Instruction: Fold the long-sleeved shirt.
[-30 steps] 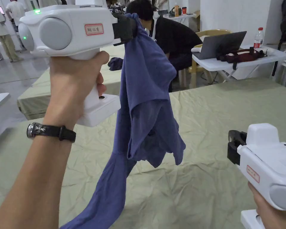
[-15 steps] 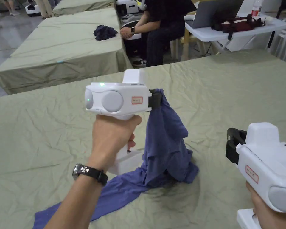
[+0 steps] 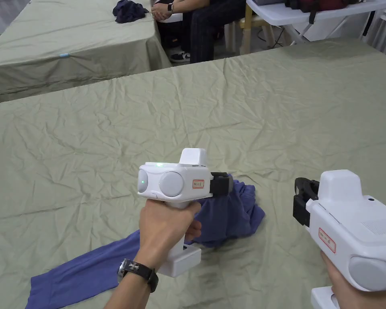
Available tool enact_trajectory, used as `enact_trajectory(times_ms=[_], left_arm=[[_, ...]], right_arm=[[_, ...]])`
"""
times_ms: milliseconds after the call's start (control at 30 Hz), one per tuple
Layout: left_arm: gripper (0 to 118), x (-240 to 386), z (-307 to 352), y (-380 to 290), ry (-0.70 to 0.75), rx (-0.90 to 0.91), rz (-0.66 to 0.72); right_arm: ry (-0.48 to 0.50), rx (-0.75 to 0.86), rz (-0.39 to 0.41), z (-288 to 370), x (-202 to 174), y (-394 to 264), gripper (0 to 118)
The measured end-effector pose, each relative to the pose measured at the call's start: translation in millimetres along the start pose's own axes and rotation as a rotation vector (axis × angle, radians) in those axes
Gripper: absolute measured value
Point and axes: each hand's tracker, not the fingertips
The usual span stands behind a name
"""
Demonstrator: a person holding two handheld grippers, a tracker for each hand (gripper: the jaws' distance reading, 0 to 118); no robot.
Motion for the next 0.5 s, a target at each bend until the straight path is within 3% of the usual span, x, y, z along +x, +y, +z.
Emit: enact_trajectory(times_ms=[133,433,500], left_arm=[[61,-5,46,-2,-0.032,0.124,0.029],[60,-27,182,-71,0.328,0.294,-0.032],[49,-32,202,-95,0.378,0.282,-0.026]], right_arm=[[0.005,0.005,0.008,5,-5,4,2],[0.030,0.061,0.056,33,-28,19,2],[0.037,0.068,0.074,37,-35,20,2]])
